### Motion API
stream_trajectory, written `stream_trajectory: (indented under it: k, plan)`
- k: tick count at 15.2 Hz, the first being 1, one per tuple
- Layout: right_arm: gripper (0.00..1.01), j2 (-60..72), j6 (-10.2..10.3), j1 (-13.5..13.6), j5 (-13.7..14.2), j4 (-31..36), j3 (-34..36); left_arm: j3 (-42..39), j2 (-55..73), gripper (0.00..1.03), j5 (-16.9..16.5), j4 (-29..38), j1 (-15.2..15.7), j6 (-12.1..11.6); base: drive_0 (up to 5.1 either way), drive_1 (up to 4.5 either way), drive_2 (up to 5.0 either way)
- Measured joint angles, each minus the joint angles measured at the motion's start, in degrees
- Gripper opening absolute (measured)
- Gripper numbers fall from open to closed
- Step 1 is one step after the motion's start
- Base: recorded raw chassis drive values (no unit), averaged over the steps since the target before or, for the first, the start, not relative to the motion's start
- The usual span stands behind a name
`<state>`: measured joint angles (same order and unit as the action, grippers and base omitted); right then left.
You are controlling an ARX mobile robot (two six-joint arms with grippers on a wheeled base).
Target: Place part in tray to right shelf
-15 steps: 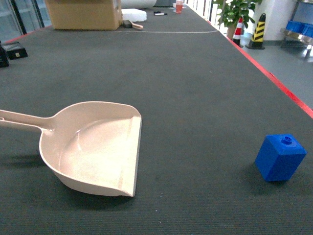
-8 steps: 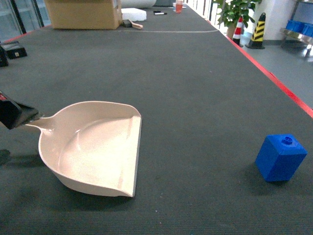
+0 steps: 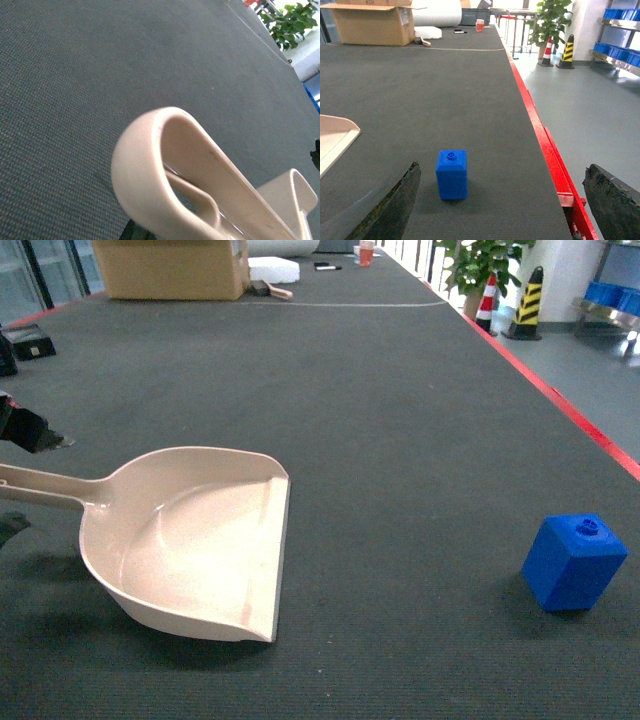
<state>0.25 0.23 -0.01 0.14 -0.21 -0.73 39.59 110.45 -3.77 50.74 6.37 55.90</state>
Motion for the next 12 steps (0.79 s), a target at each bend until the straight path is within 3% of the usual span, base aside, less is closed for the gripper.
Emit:
stream_trajectory:
  k: [4,10,11,12]
  plan:
    - [0.98,0.0,0.0,0.0,0.0,0.0,0.0,2.7,5.1,0.97,-1.7,5.2,1.5,2.7,0.0,0.0,0.0]
    - [0.98,0.0,0.0,0.0,0.0,0.0,0.0,4.0,10.5,0.46,-5.2,14.3,2.7,8.8,0.0,0.0,0.0]
    - [0.98,0.0,0.0,0.0,0.0,0.0,0.0,4.3,10.6,0.35,-5.3,14.4,2.7,9.5,0.0,0.0,0.0]
    - [0.98,0.0,0.0,0.0,0.0,0.0,0.0,4.3,10.6,0.17,-5.9,15.9,2.7,12.3,0.0,0.0,0.0]
